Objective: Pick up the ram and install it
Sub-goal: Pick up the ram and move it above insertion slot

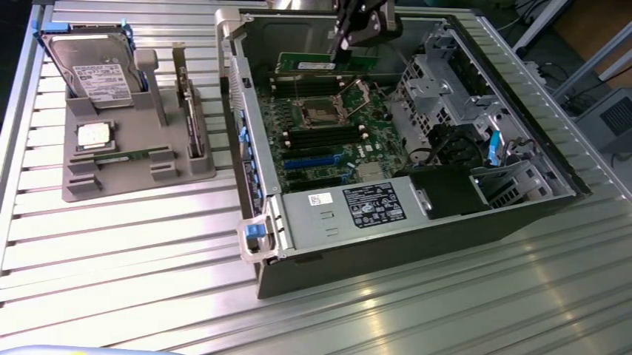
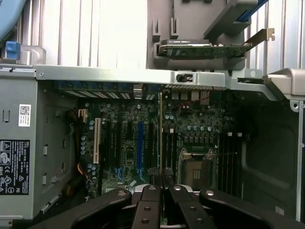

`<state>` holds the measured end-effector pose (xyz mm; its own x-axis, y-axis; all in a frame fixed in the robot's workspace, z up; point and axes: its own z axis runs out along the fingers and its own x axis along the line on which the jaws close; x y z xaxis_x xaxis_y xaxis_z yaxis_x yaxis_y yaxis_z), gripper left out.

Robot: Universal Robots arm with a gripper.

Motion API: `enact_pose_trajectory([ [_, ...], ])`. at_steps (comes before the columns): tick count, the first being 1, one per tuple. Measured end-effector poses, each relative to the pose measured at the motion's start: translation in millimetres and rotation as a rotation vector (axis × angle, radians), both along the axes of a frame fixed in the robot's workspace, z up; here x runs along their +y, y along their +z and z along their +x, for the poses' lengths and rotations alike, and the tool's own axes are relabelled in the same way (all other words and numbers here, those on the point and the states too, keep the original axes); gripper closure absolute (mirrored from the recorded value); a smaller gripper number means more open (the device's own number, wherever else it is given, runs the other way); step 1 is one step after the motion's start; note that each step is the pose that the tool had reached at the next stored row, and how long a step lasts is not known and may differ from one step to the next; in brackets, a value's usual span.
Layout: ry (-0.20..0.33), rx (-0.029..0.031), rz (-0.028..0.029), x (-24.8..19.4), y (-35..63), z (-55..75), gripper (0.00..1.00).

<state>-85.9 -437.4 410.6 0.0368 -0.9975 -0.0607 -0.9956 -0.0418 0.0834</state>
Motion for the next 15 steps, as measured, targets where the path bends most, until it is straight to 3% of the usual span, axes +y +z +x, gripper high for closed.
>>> enact_pose_trajectory([
  [15,0.007,0.0050,0.0000,0.0,-0.7,25.1,0.88],
])
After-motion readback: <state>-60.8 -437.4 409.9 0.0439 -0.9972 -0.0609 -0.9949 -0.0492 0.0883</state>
